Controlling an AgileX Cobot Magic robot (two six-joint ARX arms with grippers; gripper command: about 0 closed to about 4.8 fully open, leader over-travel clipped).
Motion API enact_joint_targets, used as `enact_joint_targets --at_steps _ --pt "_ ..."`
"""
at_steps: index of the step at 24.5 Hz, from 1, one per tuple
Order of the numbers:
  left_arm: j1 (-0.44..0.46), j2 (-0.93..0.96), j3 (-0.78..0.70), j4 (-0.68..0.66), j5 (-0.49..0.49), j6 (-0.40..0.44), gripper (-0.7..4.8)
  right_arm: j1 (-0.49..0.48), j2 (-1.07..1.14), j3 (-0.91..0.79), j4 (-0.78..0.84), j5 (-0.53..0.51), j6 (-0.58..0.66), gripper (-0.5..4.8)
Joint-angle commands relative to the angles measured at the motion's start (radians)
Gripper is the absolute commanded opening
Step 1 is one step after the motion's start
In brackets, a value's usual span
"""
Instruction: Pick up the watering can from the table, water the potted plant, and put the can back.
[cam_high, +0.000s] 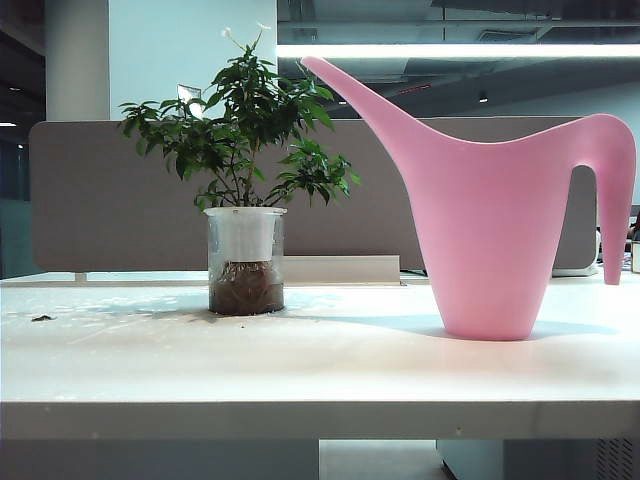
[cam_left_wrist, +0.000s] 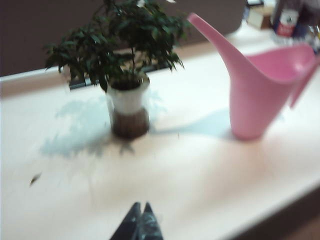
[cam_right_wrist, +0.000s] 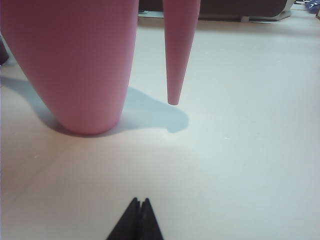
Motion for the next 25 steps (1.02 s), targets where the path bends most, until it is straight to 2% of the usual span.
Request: enact_joint_targets --at_steps 1,2,3,6,9,12,16,20,23,25 --pt "0.000 -0.011 -0.157 0.308 0.001 -0.016 -0.05 0.001 0.001 0.003 0.002 -0.004 -0.002 -0.01" --pt "0.000 -0.026 -0.235 0.369 -0.004 -0.016 -0.05 0.001 0.001 0.003 0.002 -0.004 -0.002 -0.01" --pt "0.000 -0.056 -0.307 0.398 -0.054 -0.017 -0.05 0.001 0.001 0.003 0.003 -0.005 -0.002 -0.01" --pt "0.000 -0.187 -0.458 0.405 -0.172 -0.039 -0.05 0.001 0.001 0.003 0.002 -0.004 -0.002 -0.01" --pt "0.000 -0.369 -0.610 0.427 -0.198 -0.035 -0.05 0.001 0.001 0.003 0.003 -0.004 -0.002 -0.01" --pt "0.012 -0.359 -0.666 0.414 -0.171 -0.039 -0.05 0.003 -0.013 0.003 0.009 -0.005 -0.003 -0.01" --pt "0.017 -0.369 -0.750 0.434 -0.200 -0.040 -0.05 0.002 -0.015 0.003 0.008 -0.005 -0.002 -0.01" --pt "0.048 -0.369 -0.829 0.483 -0.217 -0.105 -0.05 0.002 -0.015 0.003 0.008 -0.005 -0.003 -0.01" --pt "0.095 -0.369 -0.870 0.507 -0.129 -0.102 -0.05 0.001 -0.015 0.003 0.009 -0.005 -0.002 -0.01" --pt "0.164 -0.370 -0.878 0.543 -0.077 -0.092 -0.05 0.002 -0.015 0.003 0.009 -0.005 -0.002 -0.01"
